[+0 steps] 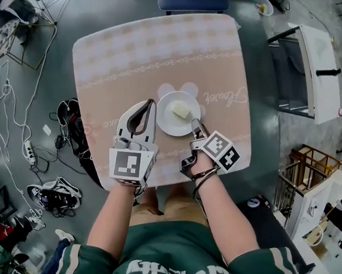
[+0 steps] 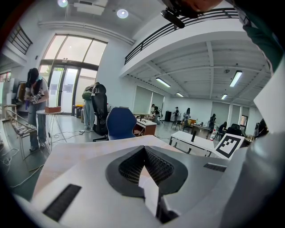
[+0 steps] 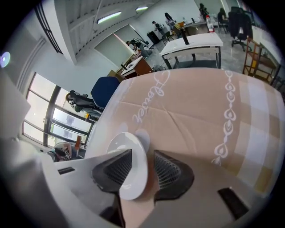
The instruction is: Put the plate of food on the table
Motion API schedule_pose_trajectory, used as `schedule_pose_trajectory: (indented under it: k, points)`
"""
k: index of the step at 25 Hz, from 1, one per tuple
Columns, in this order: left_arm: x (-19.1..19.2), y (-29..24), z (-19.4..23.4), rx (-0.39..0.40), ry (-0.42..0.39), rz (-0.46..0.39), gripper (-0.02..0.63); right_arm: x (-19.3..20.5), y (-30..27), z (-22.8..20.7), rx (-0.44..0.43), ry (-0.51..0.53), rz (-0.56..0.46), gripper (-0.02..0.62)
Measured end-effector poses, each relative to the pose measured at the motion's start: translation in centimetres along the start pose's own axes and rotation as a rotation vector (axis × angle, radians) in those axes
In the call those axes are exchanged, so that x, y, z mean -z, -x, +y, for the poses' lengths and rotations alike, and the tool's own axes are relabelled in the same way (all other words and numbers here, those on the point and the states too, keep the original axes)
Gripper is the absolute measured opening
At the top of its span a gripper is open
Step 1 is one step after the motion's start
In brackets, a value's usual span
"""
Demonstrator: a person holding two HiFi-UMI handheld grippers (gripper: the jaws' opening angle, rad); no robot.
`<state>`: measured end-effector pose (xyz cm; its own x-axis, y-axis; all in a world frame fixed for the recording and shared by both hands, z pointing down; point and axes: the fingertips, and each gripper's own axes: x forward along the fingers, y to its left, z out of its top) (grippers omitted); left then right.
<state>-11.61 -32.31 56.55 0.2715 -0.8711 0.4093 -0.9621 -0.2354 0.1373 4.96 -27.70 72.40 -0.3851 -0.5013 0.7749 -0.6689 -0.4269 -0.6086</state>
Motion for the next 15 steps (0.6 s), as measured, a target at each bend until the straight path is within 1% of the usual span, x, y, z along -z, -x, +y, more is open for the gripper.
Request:
schedule_pose_trajectory:
  k: [3, 10, 13, 15]
  points:
    - [0.0, -0.2, 0.0, 0.001, -0.005, 0.0, 0.009, -0.4, 0.2, -0.5, 0.014, 0.016, -0.011, 0.144]
    - [0.0, -0.3, -0.3, 0.006, -0.005, 0.005, 0.009, -0.4, 0.3, -0.1, 0.005, 0.041, -0.003, 0.144]
    - [-0.4, 0.0, -0.5, 0.008, -0.003, 0.0, 0.009, -0.8, 0.6, 0.5, -0.005, 0.085, -0.014, 0.144]
    - [-0.6, 0.3, -0.7, 0.01, 0.002, -0.002, 0.009, -1.1, 1.2, 1.1, -0.016, 0.143, -0.025, 0.144]
